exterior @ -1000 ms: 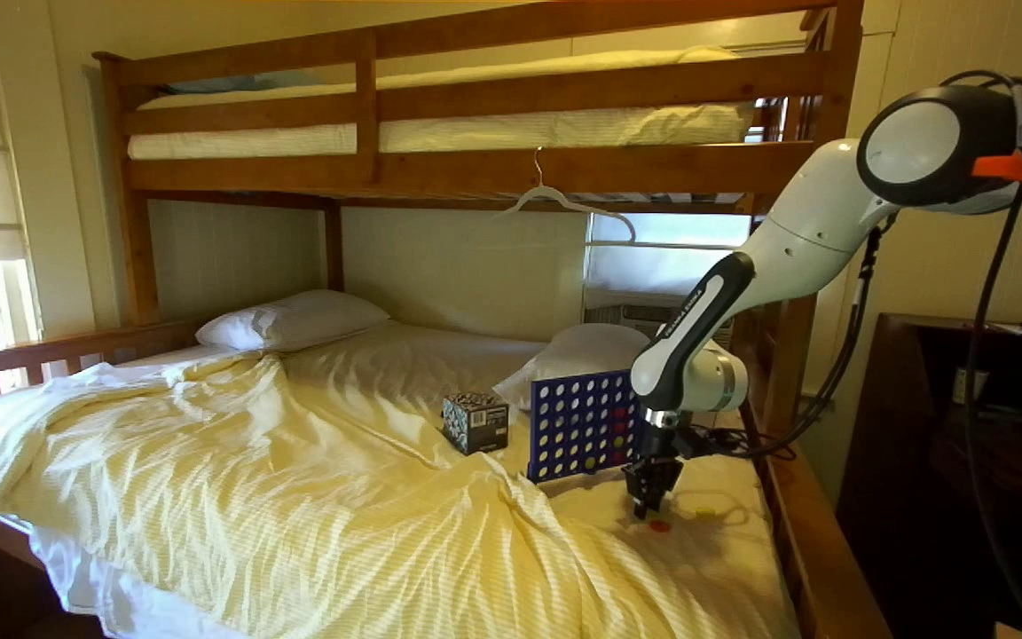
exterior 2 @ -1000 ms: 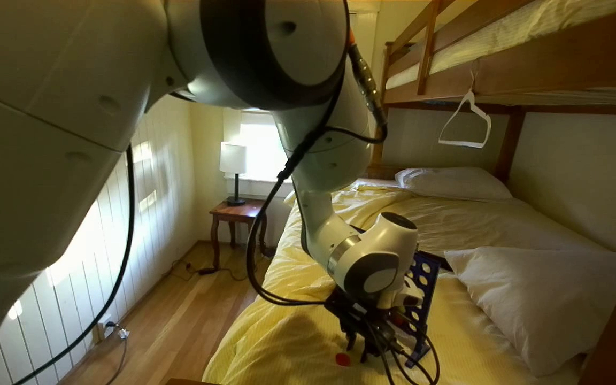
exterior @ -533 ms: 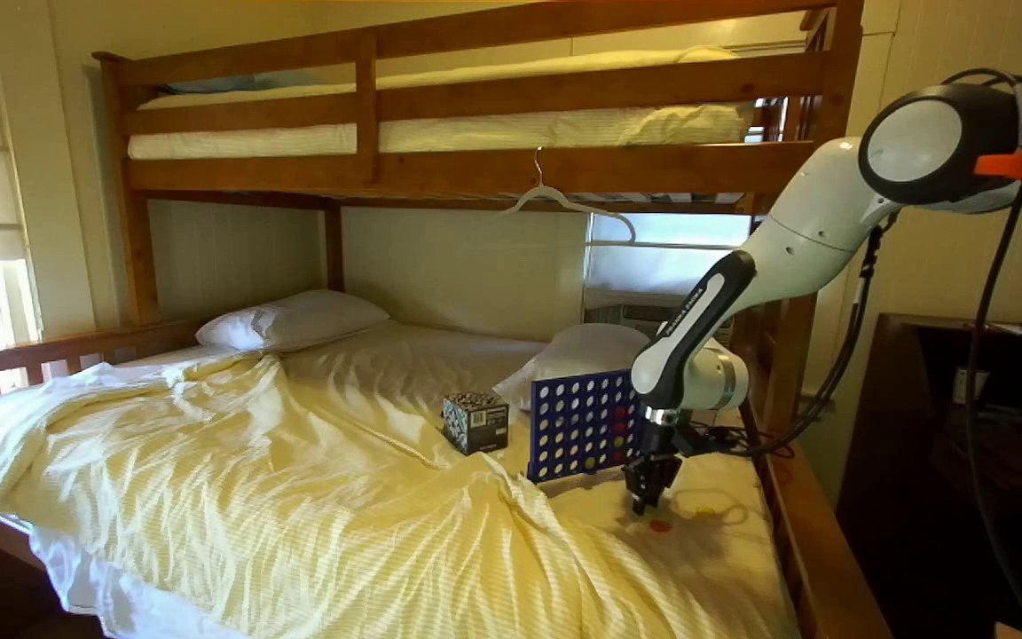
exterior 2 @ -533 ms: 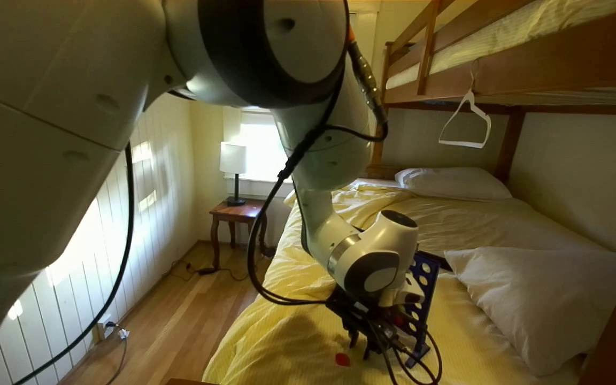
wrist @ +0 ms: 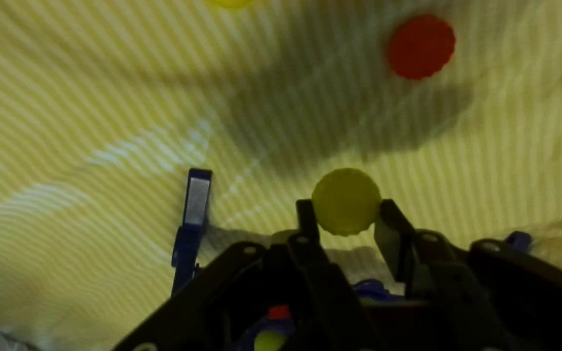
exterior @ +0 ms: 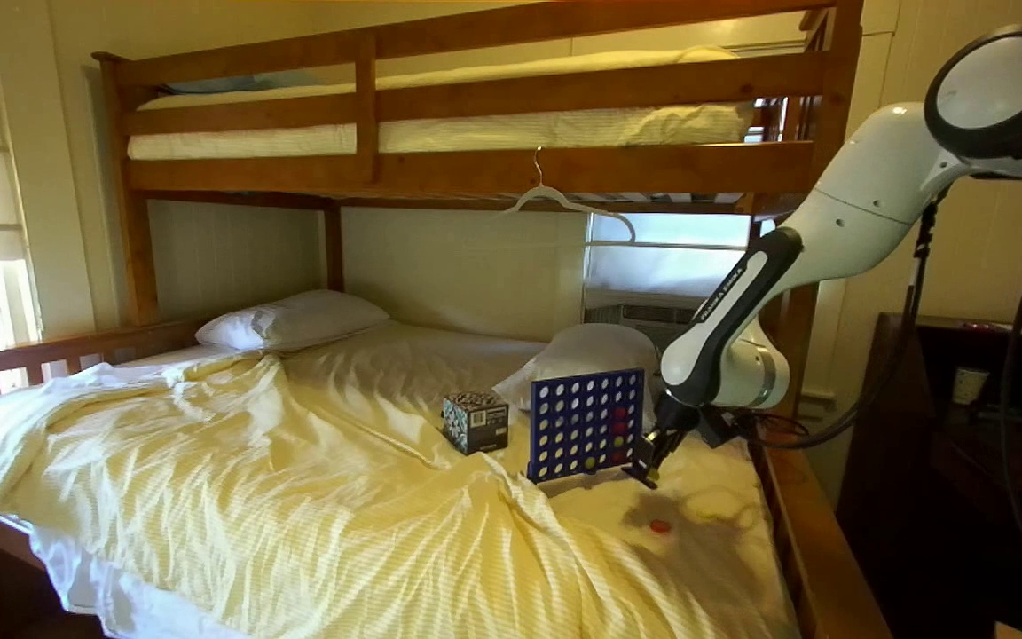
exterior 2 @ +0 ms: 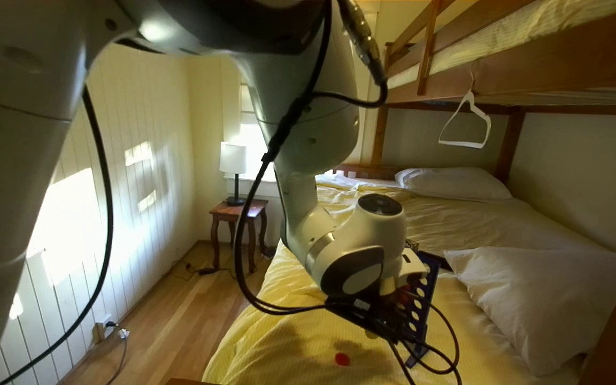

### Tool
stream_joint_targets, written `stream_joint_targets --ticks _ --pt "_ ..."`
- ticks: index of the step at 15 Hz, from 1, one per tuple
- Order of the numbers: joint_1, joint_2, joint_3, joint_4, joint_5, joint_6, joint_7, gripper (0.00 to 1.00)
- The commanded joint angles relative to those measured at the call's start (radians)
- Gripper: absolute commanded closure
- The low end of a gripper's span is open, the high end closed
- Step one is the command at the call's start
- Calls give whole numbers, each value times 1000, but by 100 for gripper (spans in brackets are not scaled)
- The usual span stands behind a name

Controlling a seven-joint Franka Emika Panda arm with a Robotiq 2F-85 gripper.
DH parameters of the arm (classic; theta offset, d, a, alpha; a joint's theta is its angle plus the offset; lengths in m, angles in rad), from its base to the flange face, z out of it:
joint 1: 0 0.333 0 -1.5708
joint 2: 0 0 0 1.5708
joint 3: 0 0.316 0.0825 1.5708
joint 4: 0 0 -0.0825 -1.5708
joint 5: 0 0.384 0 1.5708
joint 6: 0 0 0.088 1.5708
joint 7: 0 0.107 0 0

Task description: Put a yellow circle inside the blue object

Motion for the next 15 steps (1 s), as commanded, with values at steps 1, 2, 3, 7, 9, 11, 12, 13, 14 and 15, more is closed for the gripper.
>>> stream_joint_targets --ticks 1,2,3,7,9,11,12,13,14,15 --pt "-163 -106 184 -132 65 145 -120 90" --pt "-228 -113 260 -146 72 191 -134 90" --pt "-296 -121 337 -158 68 223 -136 90" --pt "-554 -82 624 -179 -21 376 -81 90" --pt "-649 -66 717 -198 -58 434 -65 90" --pt "-721 -52 777 -219 -87 490 -54 90" --pt "-752 -49 800 -231 -98 516 -46 90" --pt "-780 -40 820 -239 -110 540 -38 90" --pt "-806 -36 838 -248 -119 564 -29 90" --pt "-829 -29 854 -254 -127 587 -22 90"
